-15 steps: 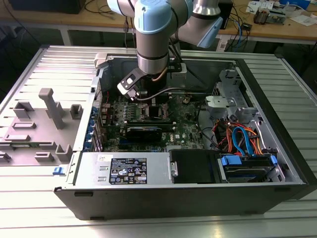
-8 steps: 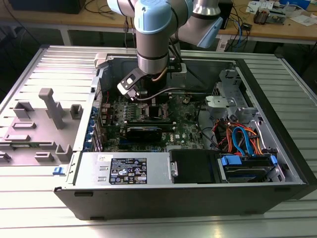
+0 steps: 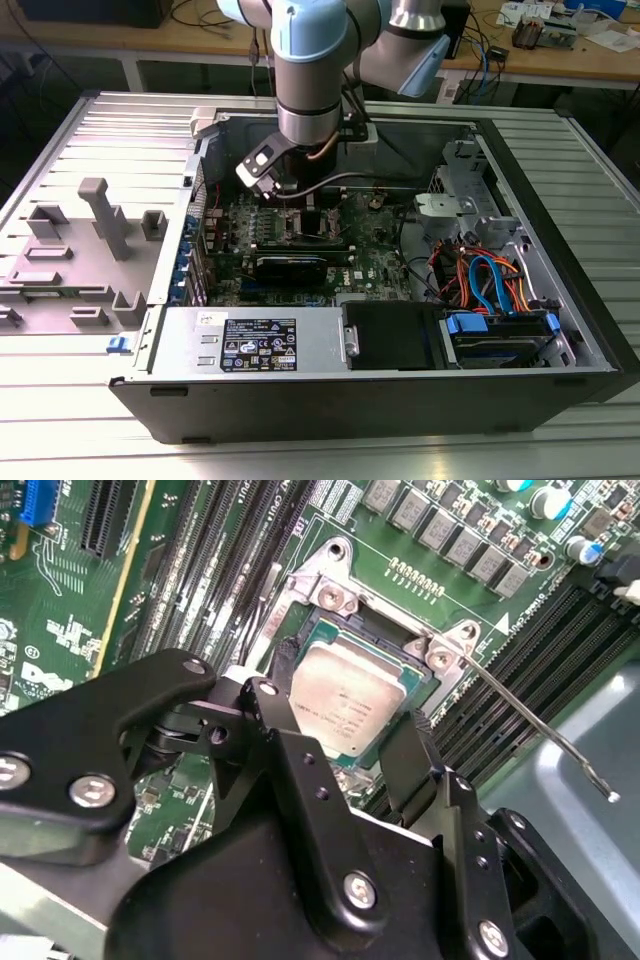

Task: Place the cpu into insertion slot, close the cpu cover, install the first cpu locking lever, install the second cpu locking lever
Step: 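Place the cpu into insertion slot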

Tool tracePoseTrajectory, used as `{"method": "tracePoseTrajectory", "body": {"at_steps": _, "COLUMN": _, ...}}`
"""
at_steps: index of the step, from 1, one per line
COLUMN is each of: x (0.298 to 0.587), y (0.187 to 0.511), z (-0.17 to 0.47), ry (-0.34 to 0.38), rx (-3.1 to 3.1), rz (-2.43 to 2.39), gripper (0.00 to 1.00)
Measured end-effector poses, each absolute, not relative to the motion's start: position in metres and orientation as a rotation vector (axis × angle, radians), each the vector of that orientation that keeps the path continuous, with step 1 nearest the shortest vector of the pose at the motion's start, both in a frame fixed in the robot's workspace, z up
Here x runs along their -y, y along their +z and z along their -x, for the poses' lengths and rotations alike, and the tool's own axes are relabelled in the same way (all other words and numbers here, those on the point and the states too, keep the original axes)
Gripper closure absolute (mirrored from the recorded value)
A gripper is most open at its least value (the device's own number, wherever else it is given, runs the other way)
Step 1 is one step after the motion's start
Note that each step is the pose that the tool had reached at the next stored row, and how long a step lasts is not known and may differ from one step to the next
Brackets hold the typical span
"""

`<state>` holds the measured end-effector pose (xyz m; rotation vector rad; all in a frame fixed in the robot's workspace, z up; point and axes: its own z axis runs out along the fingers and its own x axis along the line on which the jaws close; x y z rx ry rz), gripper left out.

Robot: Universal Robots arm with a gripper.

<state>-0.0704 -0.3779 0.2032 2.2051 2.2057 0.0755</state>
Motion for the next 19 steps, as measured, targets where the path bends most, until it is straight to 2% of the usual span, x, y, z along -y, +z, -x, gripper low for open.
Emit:
{"method": "tracePoseTrajectory", "body": {"at_steps": 9, "x": 0.3779, "y": 0.2128, "z": 0.0700, "ry": 0.065, "rx": -2.210, "rz": -2.210, "gripper": 0.41}}
{"method": "tracePoseTrajectory", "body": {"at_steps": 10, "x": 0.3778, "y": 0.2134, "z": 0.0696, "ry": 0.064, "rx": -2.212, "rz": -2.211, "gripper": 0.47}}
{"method": "tracePoseTrajectory", "body": {"at_steps": 11, "x": 0.3779, "y": 0.2137, "z": 0.0693, "ry": 0.063, "rx": -2.212, "rz": -2.211, "gripper": 0.60}}
{"method": "tracePoseTrajectory", "body": {"at_steps": 14, "x": 0.3779, "y": 0.2138, "z": 0.0693, "ry": 0.062, "rx": -2.212, "rz": -2.212, "gripper": 0.65}}
{"method": "tracePoseTrajectory", "body": {"at_steps": 18, "x": 0.3779, "y": 0.2138, "z": 0.0691, "ry": 0.062, "rx": -2.212, "rz": -2.212, "gripper": 0.89}}
{"method": "tracePoseTrajectory", "body": {"at_steps": 19, "x": 0.3779, "y": 0.2138, "z": 0.0691, "ry": 0.062, "rx": -2.212, "rz": -2.212, "gripper": 0.89}}
